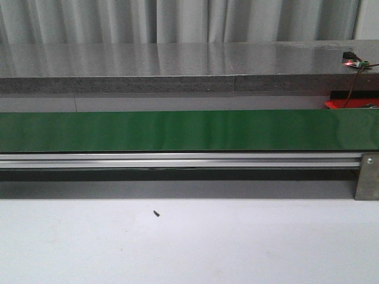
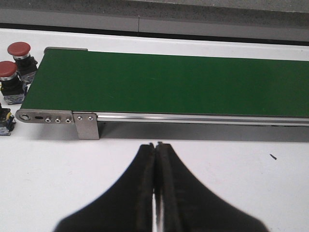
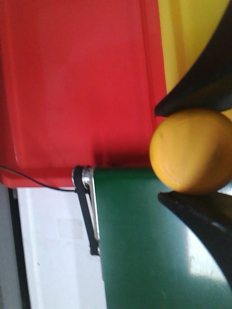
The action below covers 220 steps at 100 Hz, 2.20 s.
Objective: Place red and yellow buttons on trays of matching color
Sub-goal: 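Lift the second yellow button into the yellow tray and release it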
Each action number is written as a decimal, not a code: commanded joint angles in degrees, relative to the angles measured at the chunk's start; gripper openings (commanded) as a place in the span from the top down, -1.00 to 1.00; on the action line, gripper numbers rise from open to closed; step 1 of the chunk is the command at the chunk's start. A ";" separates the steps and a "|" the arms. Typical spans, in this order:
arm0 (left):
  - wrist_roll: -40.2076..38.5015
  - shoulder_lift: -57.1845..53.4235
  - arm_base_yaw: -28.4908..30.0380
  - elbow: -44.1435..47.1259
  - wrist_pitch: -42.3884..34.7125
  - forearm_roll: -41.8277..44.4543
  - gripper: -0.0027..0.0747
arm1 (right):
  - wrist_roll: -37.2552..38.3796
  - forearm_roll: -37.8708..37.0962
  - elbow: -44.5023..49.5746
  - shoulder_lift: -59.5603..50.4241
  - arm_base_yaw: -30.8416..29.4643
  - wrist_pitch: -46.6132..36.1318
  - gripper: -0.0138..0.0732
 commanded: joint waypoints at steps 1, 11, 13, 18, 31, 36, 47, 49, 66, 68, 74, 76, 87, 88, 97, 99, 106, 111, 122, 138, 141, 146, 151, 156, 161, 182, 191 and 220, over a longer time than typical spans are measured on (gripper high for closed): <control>-0.39 0.52 -0.38 -1.49 -3.78 -0.42 0.98 | -0.09 2.05 -1.43 -2.16 -2.07 -4.97 0.26; -0.39 0.52 -0.38 -1.49 -3.78 -0.42 0.98 | 0.05 2.05 -1.43 -1.85 -4.39 -6.52 0.26; -0.39 0.52 -0.38 -1.49 -3.78 -0.42 0.98 | 0.11 2.05 -1.43 -1.78 -4.67 -6.66 0.26; -0.39 0.52 -0.38 -1.49 -3.78 -0.42 0.98 | 0.73 2.12 -1.09 -1.53 -5.80 -7.28 0.26; -0.39 0.52 -0.38 -1.49 -3.78 -0.42 0.98 | 3.17 2.23 1.63 -0.45 -8.32 -10.77 0.26; -0.39 0.52 -0.38 -1.49 -3.78 -0.42 0.98 | 3.70 2.39 3.06 0.16 -9.14 -12.30 0.26; -0.39 0.52 -0.38 -1.49 -3.78 -0.42 0.98 | 3.95 3.29 5.89 1.83 -10.55 -15.23 0.26; -0.39 0.52 -0.38 -1.49 -3.78 -0.42 0.98 | 3.95 3.67 6.28 2.14 -10.74 -15.49 0.26; -0.39 0.52 -0.38 -1.49 -3.78 -0.42 0.98 | 3.95 4.95 7.01 6.34 -10.85 -16.06 0.26; -0.39 0.52 -0.38 -1.49 -3.78 -0.42 0.98 | 3.95 4.95 7.01 6.85 -10.85 -16.11 0.26; -0.39 0.52 -0.38 -1.49 -3.78 -0.42 0.98 | 3.95 4.95 7.01 8.18 -10.85 -16.49 0.26; -0.39 0.52 -0.38 -1.49 -3.78 -0.42 0.98 | 3.95 4.95 7.01 8.61 -10.85 -16.56 0.26; -0.39 0.52 -0.38 -1.49 -3.78 -0.42 0.98 | 3.95 4.89 7.01 10.44 -10.85 -17.45 0.26; -0.39 0.52 -0.38 -1.49 -3.78 -0.42 0.98 | 3.95 4.89 7.01 10.52 -10.85 -17.55 0.26; -0.39 0.52 -0.38 -1.49 -3.78 -0.42 0.98 | 3.95 4.68 7.01 11.18 -10.85 -17.64 0.26; -0.39 0.52 -0.38 -1.49 -3.78 -0.42 0.98 | 3.95 4.56 7.01 11.33 -10.85 -17.76 0.26; -0.39 0.52 -0.38 -1.49 -3.78 -0.42 0.98 | 3.95 4.23 7.01 11.90 -10.85 -17.96 0.25; -0.39 0.52 -0.38 -1.49 -3.78 -0.42 0.98 | 3.95 3.97 7.01 12.35 -10.85 -18.02 0.22; -0.39 0.52 -0.38 -1.49 -3.78 -0.42 0.98 | 3.95 3.94 7.01 13.34 -10.85 -18.02 0.04; -0.39 0.52 -0.38 -1.49 -3.78 -0.42 0.98 | 3.95 3.94 7.01 13.46 -10.85 -18.16 -0.37; -0.39 0.52 -0.38 -1.49 -3.78 -0.42 0.98 | 3.90 3.94 7.01 13.46 -10.85 -18.16 -0.46; -0.39 0.52 -0.38 -1.49 -3.78 -0.42 0.98 | 3.90 3.94 7.01 13.46 -10.85 -17.78 -0.57; -0.39 0.52 -0.38 -1.49 -3.78 -0.42 0.98 | 3.90 3.94 7.01 13.32 -10.85 -16.91 -0.65; -0.39 0.52 -0.38 -1.49 -3.78 -0.42 0.98 | 3.70 3.51 7.01 12.77 -10.85 -16.21 -0.68; -0.39 0.52 -0.38 -1.49 -3.78 -0.42 0.98 | 3.20 2.92 7.01 11.99 -10.80 -16.12 -0.68; -0.39 0.52 -0.38 -1.49 -3.78 -0.42 0.98 | 2.39 2.92 7.01 7.12 -10.58 -16.72 -0.68; -0.39 0.52 -0.38 -1.49 -3.78 -0.42 0.98 | 2.22 2.63 7.01 4.97 -9.53 -16.59 -0.60; -0.39 0.52 -0.38 -1.49 -3.78 -0.42 0.98 | 1.87 -0.87 7.01 -2.62 -0.19 -15.37 0.72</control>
